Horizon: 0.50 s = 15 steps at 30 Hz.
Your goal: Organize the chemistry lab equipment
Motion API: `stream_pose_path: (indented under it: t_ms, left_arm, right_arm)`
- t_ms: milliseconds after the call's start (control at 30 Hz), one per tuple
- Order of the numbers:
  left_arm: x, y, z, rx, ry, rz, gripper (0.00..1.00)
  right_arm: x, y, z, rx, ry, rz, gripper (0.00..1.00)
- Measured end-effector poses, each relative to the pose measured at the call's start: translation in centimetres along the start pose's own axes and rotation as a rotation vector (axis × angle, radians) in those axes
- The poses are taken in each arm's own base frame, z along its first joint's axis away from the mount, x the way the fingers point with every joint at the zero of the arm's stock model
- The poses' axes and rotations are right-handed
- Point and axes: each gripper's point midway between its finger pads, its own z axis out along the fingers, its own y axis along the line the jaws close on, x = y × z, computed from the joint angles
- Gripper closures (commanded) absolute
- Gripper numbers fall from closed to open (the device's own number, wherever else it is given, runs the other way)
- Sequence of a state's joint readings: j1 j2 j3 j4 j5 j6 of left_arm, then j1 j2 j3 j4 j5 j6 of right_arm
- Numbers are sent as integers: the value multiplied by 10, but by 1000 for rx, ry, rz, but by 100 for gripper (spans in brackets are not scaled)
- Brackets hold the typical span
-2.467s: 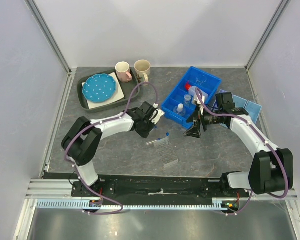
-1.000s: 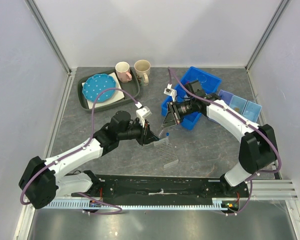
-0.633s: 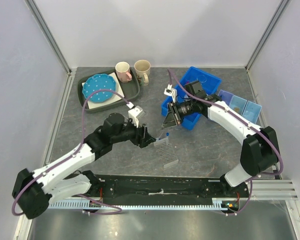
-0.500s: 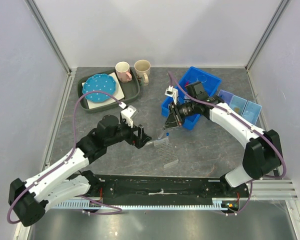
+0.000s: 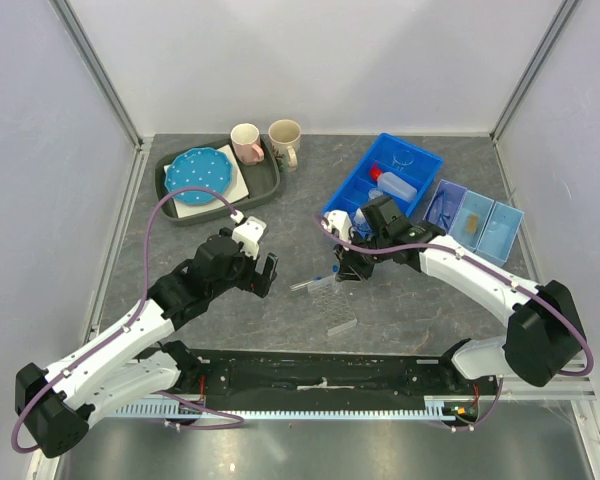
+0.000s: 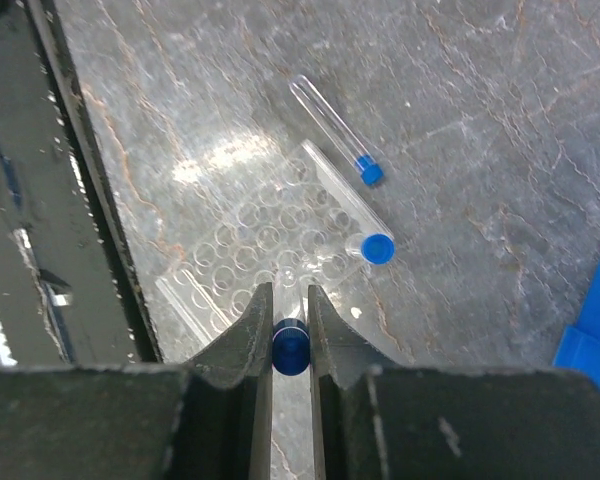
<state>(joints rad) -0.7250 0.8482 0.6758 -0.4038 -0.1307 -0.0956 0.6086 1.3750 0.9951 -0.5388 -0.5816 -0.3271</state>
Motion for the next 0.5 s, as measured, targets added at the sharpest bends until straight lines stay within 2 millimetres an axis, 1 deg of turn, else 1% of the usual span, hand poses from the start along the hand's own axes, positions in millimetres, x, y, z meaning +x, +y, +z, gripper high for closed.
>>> stream_pose_path:
  t_ms: [167,267,500]
  left_arm:
    - [0,3,0,-15,-1,4,2]
    - [0,4,0,-19,1,7,2]
    - [0,4,0,-19,1,8,2]
  right_arm:
    - [8,-10,3,57,27,-43,91]
    - [7,-16,3,87,27,-61,91]
    - [7,-19,9,98,34,-80,90]
